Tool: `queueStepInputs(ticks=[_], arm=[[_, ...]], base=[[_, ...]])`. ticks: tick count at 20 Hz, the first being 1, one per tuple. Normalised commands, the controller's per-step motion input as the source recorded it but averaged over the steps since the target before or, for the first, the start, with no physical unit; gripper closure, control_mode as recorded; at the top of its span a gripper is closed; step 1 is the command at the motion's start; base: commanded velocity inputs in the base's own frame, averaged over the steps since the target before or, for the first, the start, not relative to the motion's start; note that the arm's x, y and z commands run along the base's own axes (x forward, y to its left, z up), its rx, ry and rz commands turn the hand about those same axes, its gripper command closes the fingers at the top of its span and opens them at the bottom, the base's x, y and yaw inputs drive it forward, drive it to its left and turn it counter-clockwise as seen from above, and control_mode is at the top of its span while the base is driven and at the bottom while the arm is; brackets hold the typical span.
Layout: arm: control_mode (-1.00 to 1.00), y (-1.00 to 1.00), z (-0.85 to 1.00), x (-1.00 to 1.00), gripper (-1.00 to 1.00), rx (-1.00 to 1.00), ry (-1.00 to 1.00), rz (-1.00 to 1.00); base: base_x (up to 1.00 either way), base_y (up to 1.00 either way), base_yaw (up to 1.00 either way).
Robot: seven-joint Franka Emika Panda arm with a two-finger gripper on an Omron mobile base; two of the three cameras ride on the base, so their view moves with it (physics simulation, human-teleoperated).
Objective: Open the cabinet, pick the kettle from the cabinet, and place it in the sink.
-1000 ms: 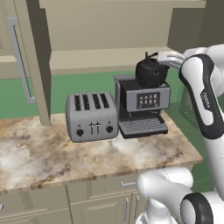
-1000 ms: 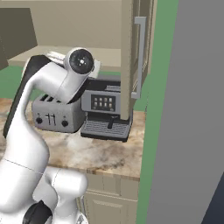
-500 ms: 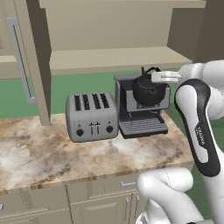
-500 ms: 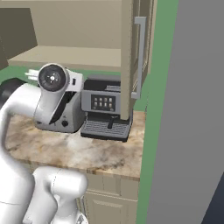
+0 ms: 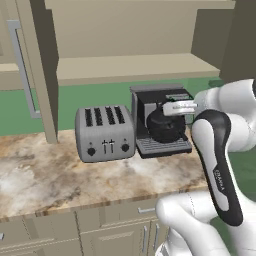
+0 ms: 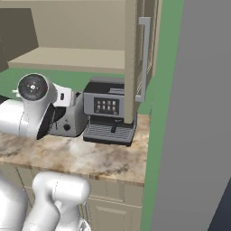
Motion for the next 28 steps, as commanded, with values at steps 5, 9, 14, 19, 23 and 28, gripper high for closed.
queueStepInputs(ticks=[5, 9, 14, 19, 23, 28], arm=[[-1.0, 0.13, -0.39, -0.1, 1.0, 0.05, 0.24, 0.0], [-1.0, 0.05, -0.38, 0.0, 1.0, 0.23, 0.22, 0.0], [-1.0, 0.07, -0.35, 0.0, 1.0, 0.34, 0.12, 0.0], [-1.0, 0.15, -0.26, 0.0, 1.0, 0.24, -0.01, 0.0], [-1.0, 0.16, -0.18, 0.0, 1.0, 0.12, -0.09, 0.0], [-1.0, 0.14, -0.11, 0.02, 1.0, -0.02, -0.05, 0.0]], base=[[0.0, 0.0, 0.0], [0.0, 0.0, 0.0], [0.0, 0.0, 0.0], [0.0, 0.0, 0.0], [0.0, 0.0, 0.0], [0.0, 0.0, 0.0]])
